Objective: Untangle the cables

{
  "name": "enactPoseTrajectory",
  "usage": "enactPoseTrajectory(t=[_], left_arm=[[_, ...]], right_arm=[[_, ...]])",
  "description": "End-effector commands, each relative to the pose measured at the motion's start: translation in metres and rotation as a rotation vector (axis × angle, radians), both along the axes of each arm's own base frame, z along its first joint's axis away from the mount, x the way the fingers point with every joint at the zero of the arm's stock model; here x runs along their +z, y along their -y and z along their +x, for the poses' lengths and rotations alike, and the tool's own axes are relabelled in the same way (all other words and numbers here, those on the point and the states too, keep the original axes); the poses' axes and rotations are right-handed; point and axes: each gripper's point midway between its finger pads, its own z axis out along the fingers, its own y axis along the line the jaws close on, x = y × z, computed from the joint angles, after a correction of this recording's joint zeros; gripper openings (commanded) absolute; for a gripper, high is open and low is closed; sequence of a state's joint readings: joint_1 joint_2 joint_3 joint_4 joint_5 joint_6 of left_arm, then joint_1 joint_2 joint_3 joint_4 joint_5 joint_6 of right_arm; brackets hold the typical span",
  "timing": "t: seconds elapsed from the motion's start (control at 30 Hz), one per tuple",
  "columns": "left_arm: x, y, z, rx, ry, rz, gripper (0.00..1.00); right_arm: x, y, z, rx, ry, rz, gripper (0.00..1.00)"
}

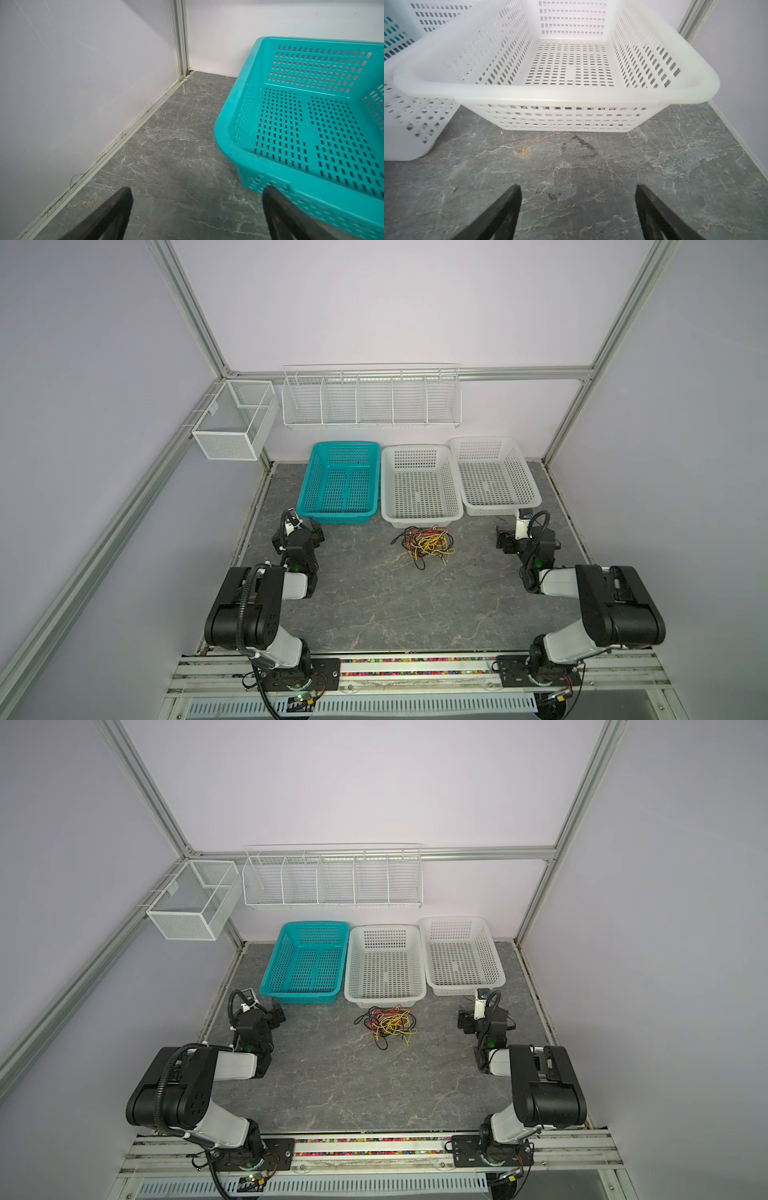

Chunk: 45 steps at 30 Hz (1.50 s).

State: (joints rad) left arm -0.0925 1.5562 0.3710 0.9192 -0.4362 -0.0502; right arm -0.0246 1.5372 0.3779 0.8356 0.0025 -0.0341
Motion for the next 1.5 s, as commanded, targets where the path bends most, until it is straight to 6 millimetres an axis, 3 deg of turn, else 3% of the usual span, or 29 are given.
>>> enactPoseTrajectory(t=[0.0,0.17,0.3,0.43,0.6,0.67,0.83,0.97,1.03,1.1,1.13,1.3,1.47], left_arm=[[0.008,0.003,0.005,-0.015,0.028,-0.002,0.98],[0.008,0.003,0.005,-0.015,0.029,-0.002,0.98],[0.008,0.003,0.005,-0.014,0.030,-0.002,0.98],[0.008,0.003,0.005,-0.015,0.030,-0.002,0.98],[0.008,0.003,0.005,-0.013,0.029,-0.002,0.98],[0.008,0.003,0.005,-0.013,0.030,-0.002,0.98],[0.008,0.003,0.005,-0.014,0.030,-0.002,0.98],[0.008,0.003,0.004,-0.013,0.034,0.000,0.98],[0.014,0.003,-0.002,-0.007,0.064,0.003,0.98],[0.025,0.006,-0.006,-0.016,0.070,0.012,0.98],[0.029,0.008,-0.008,-0.027,0.073,0.021,0.98],[0.061,0.012,-0.026,-0.024,0.103,0.015,0.98],[0.100,0.019,-0.048,-0.055,0.102,-0.114,0.98]], right_arm=[[0.012,-0.003,0.004,0.017,0.043,-0.006,0.88],[0.014,-0.003,0.004,0.016,0.050,-0.010,0.88],[0.034,-0.012,-0.001,0.032,0.029,-0.055,0.88],[0.051,-0.016,-0.017,0.014,0.124,-0.091,0.88],[0.098,-0.045,-0.038,0.118,0.218,-0.086,0.88],[0.124,-0.062,-0.045,0.173,0.245,0.027,0.88],[0.186,-0.127,-0.059,0.494,0.177,0.324,0.88],[0.216,-0.138,-0.063,0.492,0.106,0.526,0.88],[0.216,-0.131,-0.063,0.409,0.039,0.610,0.88],[0.187,-0.102,-0.065,0.124,-0.139,0.683,0.88],[0.181,-0.096,-0.069,0.074,-0.182,0.691,0.89],[0.192,-0.117,-0.076,0.240,-0.120,0.724,0.89],[0.166,-0.119,-0.089,0.262,-0.203,0.611,0.89]])
